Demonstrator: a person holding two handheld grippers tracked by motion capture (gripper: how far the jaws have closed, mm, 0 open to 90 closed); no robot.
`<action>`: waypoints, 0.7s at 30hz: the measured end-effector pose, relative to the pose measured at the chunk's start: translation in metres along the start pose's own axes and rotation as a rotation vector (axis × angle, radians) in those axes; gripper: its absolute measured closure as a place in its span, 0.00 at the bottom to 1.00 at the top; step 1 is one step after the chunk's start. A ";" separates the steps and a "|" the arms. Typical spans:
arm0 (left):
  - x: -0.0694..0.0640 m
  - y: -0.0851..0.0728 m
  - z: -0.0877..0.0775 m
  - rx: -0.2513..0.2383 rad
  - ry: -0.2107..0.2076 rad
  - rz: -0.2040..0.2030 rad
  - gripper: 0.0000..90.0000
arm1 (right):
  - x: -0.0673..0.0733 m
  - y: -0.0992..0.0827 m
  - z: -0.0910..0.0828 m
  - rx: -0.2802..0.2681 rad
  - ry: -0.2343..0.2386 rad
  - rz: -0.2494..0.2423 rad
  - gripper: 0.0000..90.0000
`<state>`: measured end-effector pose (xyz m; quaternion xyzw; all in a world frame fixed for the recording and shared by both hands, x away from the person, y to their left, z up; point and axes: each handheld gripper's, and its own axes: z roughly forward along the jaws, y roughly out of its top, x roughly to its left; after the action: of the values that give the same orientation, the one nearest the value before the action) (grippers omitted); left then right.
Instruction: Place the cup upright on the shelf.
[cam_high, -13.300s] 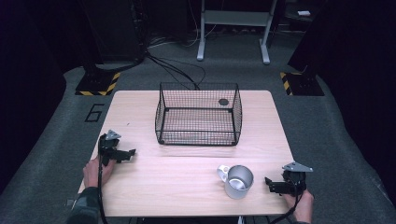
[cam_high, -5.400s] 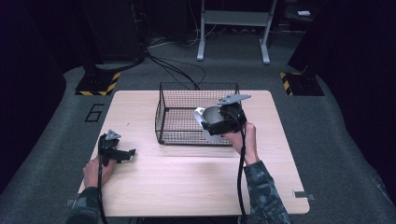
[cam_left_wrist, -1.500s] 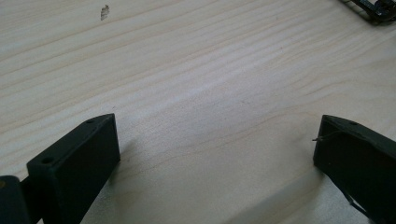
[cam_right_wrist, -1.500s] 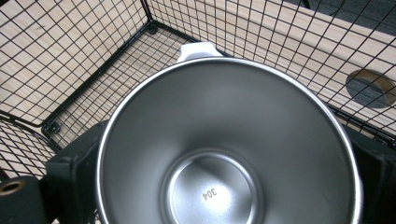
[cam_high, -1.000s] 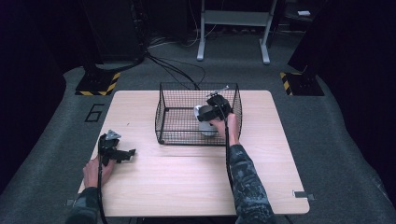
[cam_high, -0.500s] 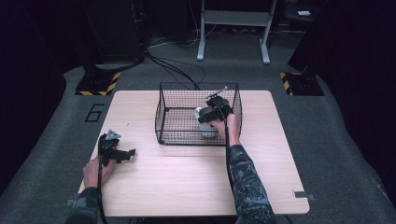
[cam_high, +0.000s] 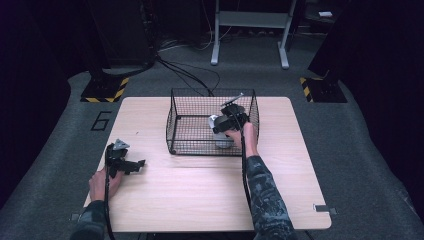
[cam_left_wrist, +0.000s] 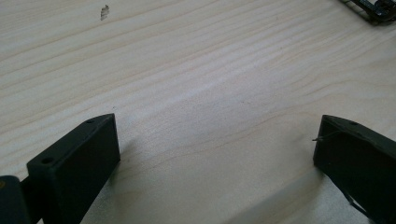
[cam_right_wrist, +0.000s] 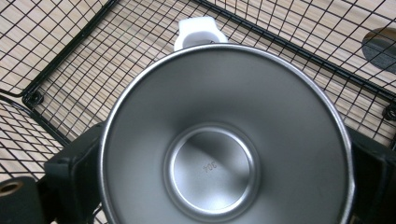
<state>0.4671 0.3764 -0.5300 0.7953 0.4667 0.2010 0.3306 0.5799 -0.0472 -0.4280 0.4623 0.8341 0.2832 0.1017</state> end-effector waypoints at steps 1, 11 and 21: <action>0.000 0.000 0.000 -0.001 0.001 -0.002 0.00 | 0.000 -0.001 -0.001 -0.006 0.008 -0.003 0.04; 0.000 0.000 0.000 -0.003 0.001 -0.003 0.00 | 0.005 0.000 -0.026 -0.074 0.023 -0.013 0.00; 0.000 0.000 0.000 0.000 0.001 0.001 0.00 | 0.016 -0.014 -0.075 -0.165 0.040 -0.063 0.00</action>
<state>0.4672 0.3765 -0.5300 0.7954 0.4664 0.2017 0.3304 0.5292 -0.0679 -0.3731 0.4199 0.8241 0.3568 0.1316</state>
